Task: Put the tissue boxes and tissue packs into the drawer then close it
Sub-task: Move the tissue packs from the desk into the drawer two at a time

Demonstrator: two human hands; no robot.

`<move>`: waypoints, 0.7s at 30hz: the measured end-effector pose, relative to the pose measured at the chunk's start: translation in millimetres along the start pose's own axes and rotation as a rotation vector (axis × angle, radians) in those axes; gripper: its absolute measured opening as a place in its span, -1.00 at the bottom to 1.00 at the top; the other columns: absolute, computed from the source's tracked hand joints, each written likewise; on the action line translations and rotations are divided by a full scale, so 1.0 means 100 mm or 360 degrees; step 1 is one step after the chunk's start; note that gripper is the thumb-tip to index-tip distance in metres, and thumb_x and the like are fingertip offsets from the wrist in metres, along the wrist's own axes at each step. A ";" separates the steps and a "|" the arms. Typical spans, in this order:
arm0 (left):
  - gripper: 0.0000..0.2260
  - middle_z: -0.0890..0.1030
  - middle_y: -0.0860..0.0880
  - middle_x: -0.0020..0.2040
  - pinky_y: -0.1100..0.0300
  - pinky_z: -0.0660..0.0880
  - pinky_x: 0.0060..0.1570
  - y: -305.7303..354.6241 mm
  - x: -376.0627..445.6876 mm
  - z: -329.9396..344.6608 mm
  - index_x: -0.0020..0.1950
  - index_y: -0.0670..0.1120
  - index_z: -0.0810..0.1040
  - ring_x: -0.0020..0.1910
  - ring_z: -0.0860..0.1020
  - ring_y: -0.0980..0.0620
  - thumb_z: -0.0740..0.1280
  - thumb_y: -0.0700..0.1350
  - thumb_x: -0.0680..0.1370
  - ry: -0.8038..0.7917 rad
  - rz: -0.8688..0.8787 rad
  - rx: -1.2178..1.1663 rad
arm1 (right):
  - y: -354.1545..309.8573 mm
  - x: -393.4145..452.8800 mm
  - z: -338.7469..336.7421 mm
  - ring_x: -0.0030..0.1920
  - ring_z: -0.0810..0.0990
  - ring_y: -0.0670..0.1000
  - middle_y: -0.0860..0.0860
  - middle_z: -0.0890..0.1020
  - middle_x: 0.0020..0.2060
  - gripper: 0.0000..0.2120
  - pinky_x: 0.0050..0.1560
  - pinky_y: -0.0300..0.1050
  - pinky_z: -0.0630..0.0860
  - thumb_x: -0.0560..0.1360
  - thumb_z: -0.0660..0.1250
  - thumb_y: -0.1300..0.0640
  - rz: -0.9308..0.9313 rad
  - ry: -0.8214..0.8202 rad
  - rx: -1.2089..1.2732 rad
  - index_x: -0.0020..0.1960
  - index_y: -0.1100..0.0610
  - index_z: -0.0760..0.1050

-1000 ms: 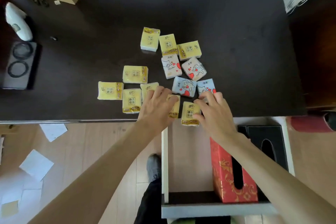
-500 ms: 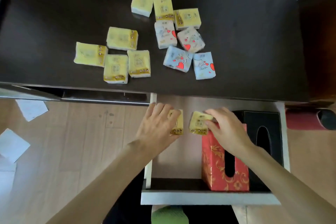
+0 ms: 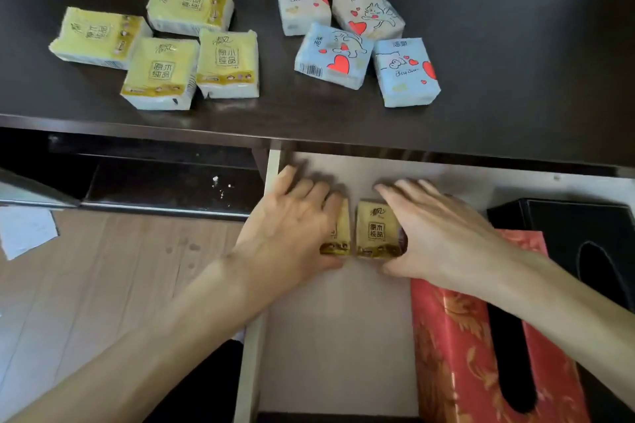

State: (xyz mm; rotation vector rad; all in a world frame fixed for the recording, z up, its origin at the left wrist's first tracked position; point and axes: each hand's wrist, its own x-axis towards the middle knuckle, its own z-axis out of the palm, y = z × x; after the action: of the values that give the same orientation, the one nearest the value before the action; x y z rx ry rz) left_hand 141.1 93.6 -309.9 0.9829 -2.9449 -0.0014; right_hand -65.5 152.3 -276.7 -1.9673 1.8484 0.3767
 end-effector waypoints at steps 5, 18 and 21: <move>-0.20 0.65 -0.01 0.08 -0.01 0.32 0.30 -0.03 0.01 0.04 0.21 -0.05 0.56 0.06 0.61 -0.06 0.26 0.51 0.23 0.0019 0.0015 0.0132 | 0.03 0.03 0.02 0.21 0.43 0.00 -0.14 0.45 0.11 -0.24 -0.17 -0.12 0.37 0.19 0.45 -0.34 -0.0050 0.0100 -0.0160 0.30 -0.09 0.39; -0.41 0.60 0.06 0.11 0.04 0.39 0.16 0.18 -0.09 -0.17 0.20 0.08 0.52 0.13 0.56 -0.02 0.32 0.42 0.33 -0.0208 -0.0152 0.0156 | -0.14 -0.13 0.01 0.04 0.58 0.06 -0.07 0.60 0.00 -0.46 -0.05 -0.05 0.56 0.15 0.60 -0.11 0.0086 0.0274 -0.0012 0.08 -0.08 0.56; -0.42 0.59 0.02 0.12 0.02 0.41 0.15 0.15 -0.04 -0.17 0.19 0.05 0.53 0.13 0.56 -0.05 0.33 0.40 0.34 -0.0237 -0.0172 0.0196 | -0.15 -0.13 -0.04 -0.01 0.58 0.03 -0.11 0.61 -0.04 -0.45 -0.16 -0.09 0.47 0.12 0.59 -0.12 0.0113 0.0273 0.0020 0.08 -0.11 0.57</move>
State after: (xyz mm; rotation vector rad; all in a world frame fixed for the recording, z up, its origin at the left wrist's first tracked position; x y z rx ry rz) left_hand 135.7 107.9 -293.3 1.2078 -3.0529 0.1096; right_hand -52.1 162.4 -265.7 -1.9844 2.0250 0.2224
